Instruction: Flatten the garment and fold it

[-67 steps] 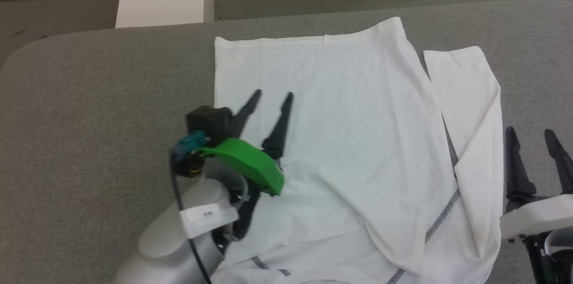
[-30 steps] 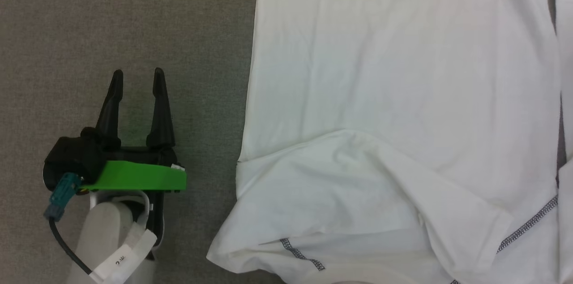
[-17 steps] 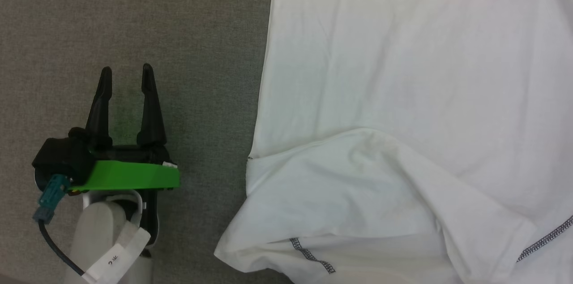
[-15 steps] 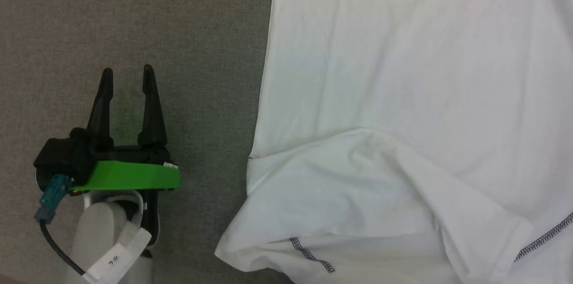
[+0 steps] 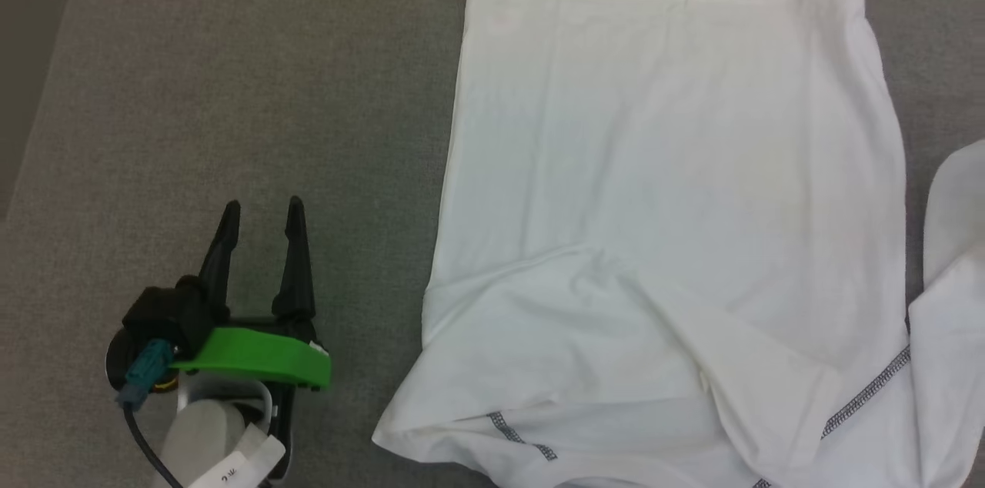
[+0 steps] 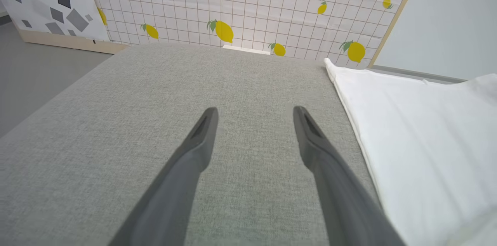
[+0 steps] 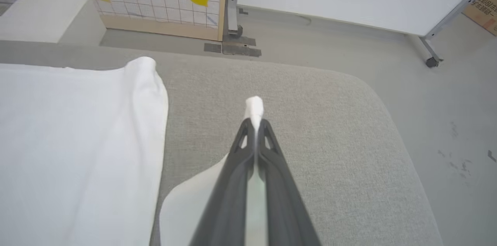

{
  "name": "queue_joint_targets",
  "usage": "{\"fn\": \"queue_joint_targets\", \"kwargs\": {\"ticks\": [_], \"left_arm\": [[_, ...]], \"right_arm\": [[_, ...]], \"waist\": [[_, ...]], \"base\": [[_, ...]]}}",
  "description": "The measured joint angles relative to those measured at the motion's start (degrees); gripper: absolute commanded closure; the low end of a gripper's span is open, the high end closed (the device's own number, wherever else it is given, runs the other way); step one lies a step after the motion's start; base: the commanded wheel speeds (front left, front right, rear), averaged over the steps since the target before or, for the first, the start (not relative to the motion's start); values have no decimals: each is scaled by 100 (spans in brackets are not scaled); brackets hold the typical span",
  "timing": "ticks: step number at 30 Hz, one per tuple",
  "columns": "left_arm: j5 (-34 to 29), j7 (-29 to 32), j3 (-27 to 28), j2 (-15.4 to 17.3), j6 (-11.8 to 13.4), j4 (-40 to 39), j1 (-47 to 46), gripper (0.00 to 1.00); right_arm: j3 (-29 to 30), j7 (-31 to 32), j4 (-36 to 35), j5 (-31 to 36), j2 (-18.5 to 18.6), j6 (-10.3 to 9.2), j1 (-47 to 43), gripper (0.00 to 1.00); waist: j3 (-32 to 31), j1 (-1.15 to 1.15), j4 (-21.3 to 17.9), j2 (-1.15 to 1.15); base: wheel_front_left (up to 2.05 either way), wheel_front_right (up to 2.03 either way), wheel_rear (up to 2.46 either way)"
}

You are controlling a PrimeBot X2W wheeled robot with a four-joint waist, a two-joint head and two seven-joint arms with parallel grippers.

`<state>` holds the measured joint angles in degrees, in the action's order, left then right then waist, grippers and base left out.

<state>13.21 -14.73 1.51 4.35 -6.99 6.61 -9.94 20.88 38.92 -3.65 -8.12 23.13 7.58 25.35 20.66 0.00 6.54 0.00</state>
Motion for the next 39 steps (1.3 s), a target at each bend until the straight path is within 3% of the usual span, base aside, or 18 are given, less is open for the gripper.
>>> {"fn": "queue_joint_targets", "kwargs": {"ticks": [8,11,15,19,25,32,39], "left_arm": [[4,0,-223,-12,-2,132,246,0],[10,0,-252,-16,-3,122,310,0],[18,0,-264,-20,-3,110,375,0],[31,0,-290,-32,-3,99,392,0],[49,0,-355,-58,-4,94,396,0],[91,0,-335,-81,-4,93,394,0],[91,0,-277,-98,-4,98,392,0]], "right_arm": [[-1167,862,-2297,-309,-122,0,-983,100],[-1908,967,-2758,-305,-209,0,-1038,100],[-2953,942,-2861,-336,-448,0,-1011,100],[-3906,809,-2399,-358,-690,0,-876,100],[-4988,487,-1023,-360,-979,0,-835,100],[-5693,-9,427,-550,-1209,0,-856,100],[-6286,-174,1082,-912,-1388,0,-915,100]], "waist": [[-765,0,-25,0],[-979,0,1,0],[-1168,0,78,0],[-1224,0,197,0],[-1177,0,363,0],[-1029,0,446,0],[-1008,0,368,0]], "base": [[0,0,0],[0,0,0],[0,0,0],[0,0,0],[0,0,0],[0,0,0],[0,0,0]]}}
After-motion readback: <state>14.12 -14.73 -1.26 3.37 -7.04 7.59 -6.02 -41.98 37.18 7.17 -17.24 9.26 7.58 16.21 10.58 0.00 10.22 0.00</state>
